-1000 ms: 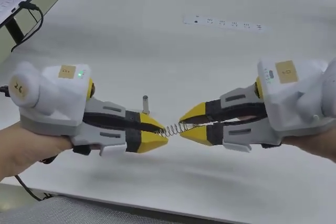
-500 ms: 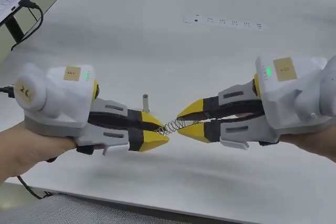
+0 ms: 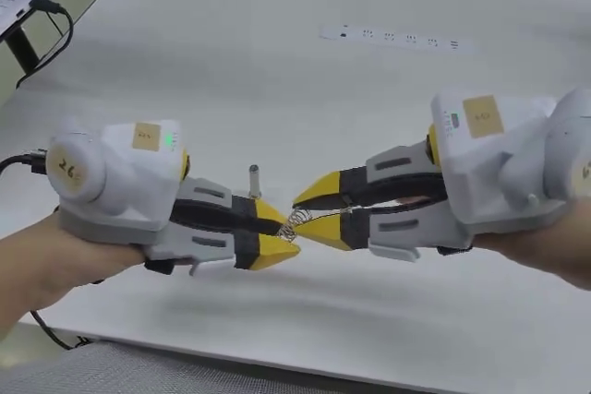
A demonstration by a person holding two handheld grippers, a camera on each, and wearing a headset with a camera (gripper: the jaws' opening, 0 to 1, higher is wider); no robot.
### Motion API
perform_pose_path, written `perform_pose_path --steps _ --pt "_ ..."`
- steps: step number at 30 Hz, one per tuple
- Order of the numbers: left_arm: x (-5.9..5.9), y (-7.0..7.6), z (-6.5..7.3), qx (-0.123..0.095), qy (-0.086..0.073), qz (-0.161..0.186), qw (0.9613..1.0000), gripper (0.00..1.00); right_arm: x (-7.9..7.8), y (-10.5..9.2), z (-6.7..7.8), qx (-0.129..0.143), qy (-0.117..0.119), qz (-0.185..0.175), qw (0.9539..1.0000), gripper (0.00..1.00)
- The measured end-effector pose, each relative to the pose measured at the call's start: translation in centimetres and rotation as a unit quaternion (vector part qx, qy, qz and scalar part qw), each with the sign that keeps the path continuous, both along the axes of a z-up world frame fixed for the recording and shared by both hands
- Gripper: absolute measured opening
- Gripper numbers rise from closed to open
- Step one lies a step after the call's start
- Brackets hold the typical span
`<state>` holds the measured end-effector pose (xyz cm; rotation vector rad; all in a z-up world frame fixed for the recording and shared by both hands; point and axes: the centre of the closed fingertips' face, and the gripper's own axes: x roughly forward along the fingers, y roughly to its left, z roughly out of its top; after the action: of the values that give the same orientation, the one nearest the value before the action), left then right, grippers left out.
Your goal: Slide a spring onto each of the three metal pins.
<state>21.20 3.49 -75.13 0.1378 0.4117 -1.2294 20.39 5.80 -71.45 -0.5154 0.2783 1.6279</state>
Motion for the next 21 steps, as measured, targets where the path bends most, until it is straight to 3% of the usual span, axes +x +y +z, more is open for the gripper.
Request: perform_pose_path --steps 11,21 --pt "0.0 -0.1 -0.03 0.0 -0.001 -0.001 1.0 0.02 -0.31 0.96 0.17 -0.001 -0.015 0.009 0.9998 0.07" --pt "-0.13 0.08 -0.15 0.003 0.0 0.002 1.0 0.02 -0.45 0.83 0.06 0.001 -0.015 0.006 0.9999 0.07"
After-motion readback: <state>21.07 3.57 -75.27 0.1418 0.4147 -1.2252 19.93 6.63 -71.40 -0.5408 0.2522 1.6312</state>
